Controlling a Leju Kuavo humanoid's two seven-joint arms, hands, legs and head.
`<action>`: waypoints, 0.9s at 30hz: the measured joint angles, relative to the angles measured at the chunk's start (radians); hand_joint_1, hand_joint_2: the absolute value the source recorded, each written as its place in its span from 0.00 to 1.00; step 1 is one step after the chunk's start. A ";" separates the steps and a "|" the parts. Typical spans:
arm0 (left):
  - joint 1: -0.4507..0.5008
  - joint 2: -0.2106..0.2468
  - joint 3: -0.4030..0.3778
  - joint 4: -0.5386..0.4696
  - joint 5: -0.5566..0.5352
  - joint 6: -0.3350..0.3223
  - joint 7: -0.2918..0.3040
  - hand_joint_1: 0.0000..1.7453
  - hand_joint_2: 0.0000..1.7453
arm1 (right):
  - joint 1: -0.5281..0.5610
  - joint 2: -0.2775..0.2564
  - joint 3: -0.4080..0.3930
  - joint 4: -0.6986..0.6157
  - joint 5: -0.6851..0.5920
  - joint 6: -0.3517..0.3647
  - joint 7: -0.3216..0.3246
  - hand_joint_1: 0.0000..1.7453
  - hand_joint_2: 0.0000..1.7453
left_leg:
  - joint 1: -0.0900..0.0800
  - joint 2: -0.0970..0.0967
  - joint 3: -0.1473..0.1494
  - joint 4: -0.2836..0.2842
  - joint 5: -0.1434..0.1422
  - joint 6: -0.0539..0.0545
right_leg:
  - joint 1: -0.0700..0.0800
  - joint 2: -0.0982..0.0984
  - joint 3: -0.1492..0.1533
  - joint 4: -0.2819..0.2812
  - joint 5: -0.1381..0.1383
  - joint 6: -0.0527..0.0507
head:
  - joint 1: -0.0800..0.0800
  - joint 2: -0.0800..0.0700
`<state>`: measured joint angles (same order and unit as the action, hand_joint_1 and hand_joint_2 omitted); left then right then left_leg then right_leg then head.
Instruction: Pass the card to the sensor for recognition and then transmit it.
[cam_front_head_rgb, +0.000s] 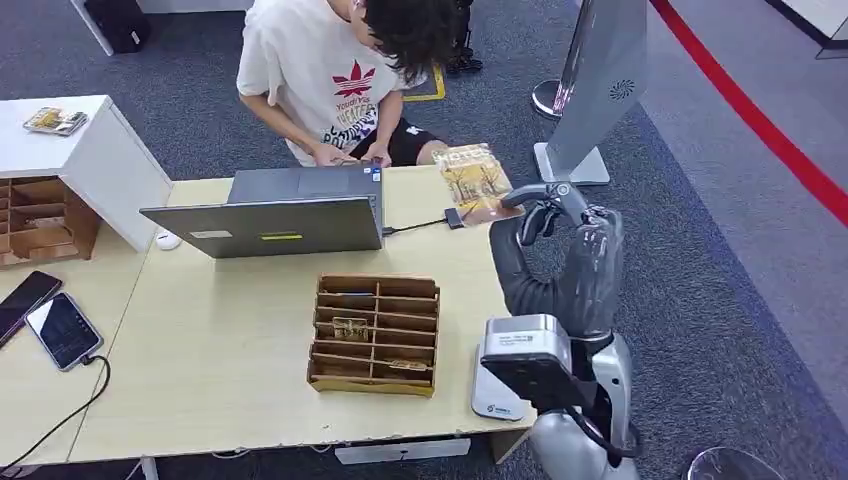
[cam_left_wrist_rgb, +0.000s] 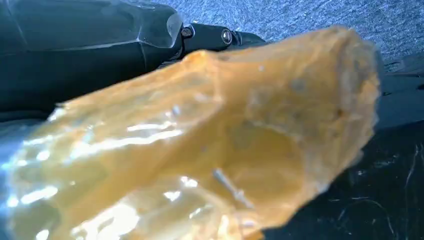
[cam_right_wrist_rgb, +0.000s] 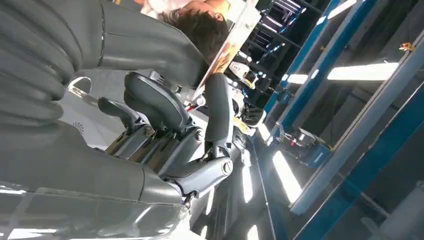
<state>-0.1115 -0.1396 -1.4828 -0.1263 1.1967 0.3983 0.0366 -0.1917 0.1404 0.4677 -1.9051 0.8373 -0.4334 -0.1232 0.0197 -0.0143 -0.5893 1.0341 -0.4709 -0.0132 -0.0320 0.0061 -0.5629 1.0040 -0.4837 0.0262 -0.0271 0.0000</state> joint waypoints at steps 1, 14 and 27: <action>0.000 0.000 0.000 0.000 0.000 0.000 0.000 0.00 0.00 | 0.000 -0.001 0.000 0.000 0.000 0.000 0.000 1.00 1.00 | 0.000 0.000 0.000 0.000 0.000 0.000 | 0.000 0.000 0.000 0.000 0.000 0.000 | 0.000 0.000; 0.000 0.000 -0.002 0.000 -0.014 -0.002 0.003 0.00 0.00 | -0.050 -0.001 0.026 0.032 0.008 0.060 0.026 1.00 1.00 | 0.000 0.000 0.000 0.000 0.000 0.000 | 0.000 0.000 0.000 0.000 0.000 0.000 | 0.000 0.000; -0.007 0.000 -0.039 0.000 -0.047 -0.012 0.024 0.00 0.00 | -0.200 0.053 0.094 0.250 0.024 0.145 0.084 1.00 1.00 | 0.000 0.000 0.000 0.000 0.001 0.001 | 0.000 0.000 0.000 0.000 0.001 0.000 | 0.000 0.000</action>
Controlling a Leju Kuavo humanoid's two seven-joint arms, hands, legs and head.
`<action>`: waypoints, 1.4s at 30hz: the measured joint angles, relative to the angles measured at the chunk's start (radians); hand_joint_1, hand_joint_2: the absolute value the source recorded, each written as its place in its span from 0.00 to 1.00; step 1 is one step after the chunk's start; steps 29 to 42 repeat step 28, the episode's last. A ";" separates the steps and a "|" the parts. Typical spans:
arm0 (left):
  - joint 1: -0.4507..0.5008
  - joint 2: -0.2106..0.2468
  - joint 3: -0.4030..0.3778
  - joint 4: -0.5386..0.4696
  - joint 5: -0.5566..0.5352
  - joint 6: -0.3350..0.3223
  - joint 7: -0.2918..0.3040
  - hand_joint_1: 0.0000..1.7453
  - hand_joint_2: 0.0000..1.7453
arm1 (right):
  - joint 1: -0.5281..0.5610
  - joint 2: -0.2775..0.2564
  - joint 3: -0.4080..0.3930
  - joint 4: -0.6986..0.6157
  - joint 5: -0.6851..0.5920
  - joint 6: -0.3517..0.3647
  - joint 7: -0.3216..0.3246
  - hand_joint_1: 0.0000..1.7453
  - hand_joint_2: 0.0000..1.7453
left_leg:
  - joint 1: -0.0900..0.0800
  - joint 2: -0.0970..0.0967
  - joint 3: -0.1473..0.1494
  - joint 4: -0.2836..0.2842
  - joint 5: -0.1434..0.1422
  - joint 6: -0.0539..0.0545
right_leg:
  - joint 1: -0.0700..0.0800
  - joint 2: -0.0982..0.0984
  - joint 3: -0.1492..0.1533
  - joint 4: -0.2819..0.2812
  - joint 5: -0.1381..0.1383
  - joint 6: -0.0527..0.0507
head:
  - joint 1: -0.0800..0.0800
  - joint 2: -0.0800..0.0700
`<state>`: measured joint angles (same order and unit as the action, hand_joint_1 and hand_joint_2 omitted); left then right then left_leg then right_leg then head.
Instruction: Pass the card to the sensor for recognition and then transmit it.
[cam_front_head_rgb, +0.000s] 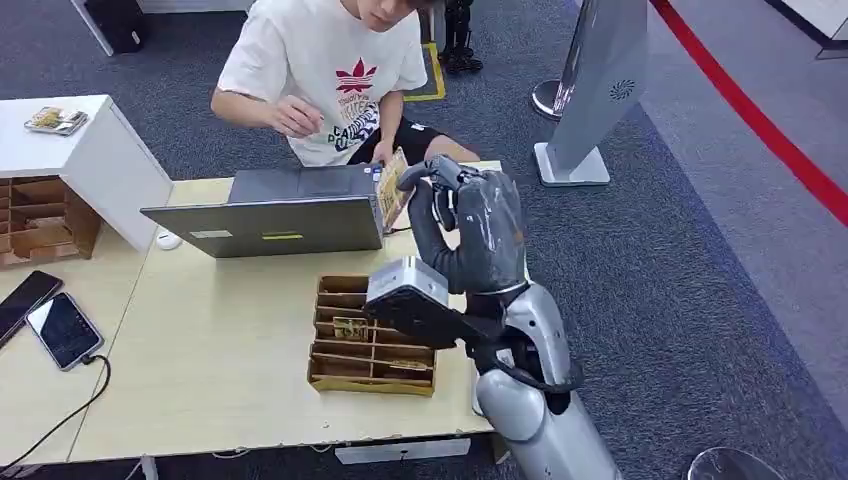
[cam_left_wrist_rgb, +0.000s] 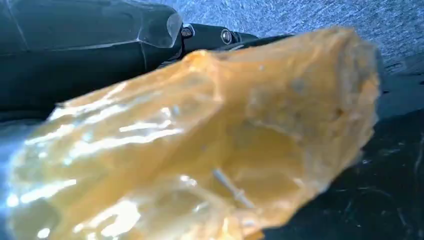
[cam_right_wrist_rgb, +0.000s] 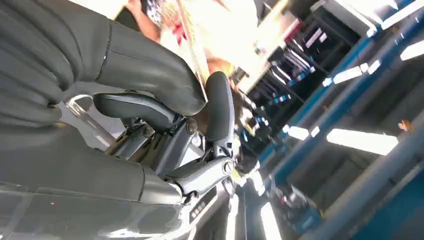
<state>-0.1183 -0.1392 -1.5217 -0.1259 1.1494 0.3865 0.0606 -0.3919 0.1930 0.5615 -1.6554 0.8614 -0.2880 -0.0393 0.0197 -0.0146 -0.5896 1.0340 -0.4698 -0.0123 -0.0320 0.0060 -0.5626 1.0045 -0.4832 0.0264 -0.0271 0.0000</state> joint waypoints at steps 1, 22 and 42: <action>-0.002 0.000 -0.005 0.000 -0.006 -0.001 0.002 0.00 0.00 | -0.013 0.008 0.002 0.021 -0.007 0.009 0.007 1.00 1.00 | 0.000 0.000 0.000 0.000 0.000 0.000 | 0.000 0.000 0.000 0.000 0.000 0.000 | 0.000 0.000; -0.018 0.006 -0.013 0.000 -0.154 -0.044 0.061 0.00 0.00 | -0.297 0.118 -0.056 0.508 -0.013 0.039 0.141 1.00 1.00 | 0.000 0.000 0.000 0.000 0.001 0.000 | 0.000 0.000 0.000 0.000 0.001 -0.001 | 0.000 0.000; -0.026 0.006 -0.014 0.000 -0.162 -0.052 0.073 0.00 0.00 | -0.324 0.129 -0.081 0.591 -0.007 0.034 0.151 0.26 1.00 | 0.000 0.000 0.000 0.000 0.001 0.000 | 0.000 0.000 0.000 0.000 0.001 -0.001 | 0.000 0.000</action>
